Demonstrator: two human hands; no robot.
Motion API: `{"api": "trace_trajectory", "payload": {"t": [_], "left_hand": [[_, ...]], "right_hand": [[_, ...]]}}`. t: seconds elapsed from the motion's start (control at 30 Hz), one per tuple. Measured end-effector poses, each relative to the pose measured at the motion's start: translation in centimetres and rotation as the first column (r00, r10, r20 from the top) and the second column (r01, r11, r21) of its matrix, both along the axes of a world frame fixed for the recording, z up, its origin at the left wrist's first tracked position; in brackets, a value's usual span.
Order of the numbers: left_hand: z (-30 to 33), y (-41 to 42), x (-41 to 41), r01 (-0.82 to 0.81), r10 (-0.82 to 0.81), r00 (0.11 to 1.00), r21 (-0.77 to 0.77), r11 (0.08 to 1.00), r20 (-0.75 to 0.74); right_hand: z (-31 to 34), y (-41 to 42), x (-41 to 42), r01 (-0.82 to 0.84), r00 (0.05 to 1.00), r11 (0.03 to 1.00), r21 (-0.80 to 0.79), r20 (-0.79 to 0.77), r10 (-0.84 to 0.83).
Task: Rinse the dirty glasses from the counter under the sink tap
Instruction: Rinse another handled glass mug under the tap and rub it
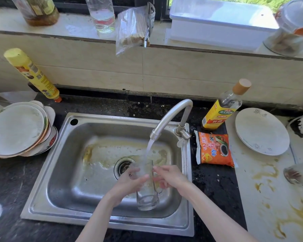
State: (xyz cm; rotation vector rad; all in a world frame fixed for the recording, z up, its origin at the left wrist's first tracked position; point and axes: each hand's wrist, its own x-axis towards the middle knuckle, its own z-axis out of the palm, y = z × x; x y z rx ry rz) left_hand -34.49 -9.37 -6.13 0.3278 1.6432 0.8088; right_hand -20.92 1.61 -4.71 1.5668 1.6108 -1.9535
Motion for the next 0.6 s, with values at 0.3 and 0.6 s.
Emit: {"api": "trace_trajectory", "payload": {"t": [0.3,0.6], "left_hand": [[0.6,1.1,-0.4,-0.110,0.166,0.976,0.349,0.931,-0.137],[0.8,0.7,0.2,-0.103,0.178,0.972,0.397,0.912,-0.157]], "right_hand": [[0.7,0.8,-0.2,-0.007,0.967,0.982,0.191,-0.249,0.055],[-0.4,0.7,0.3,0.031,0.947,0.989,0.142,-0.321,0.016]]}}
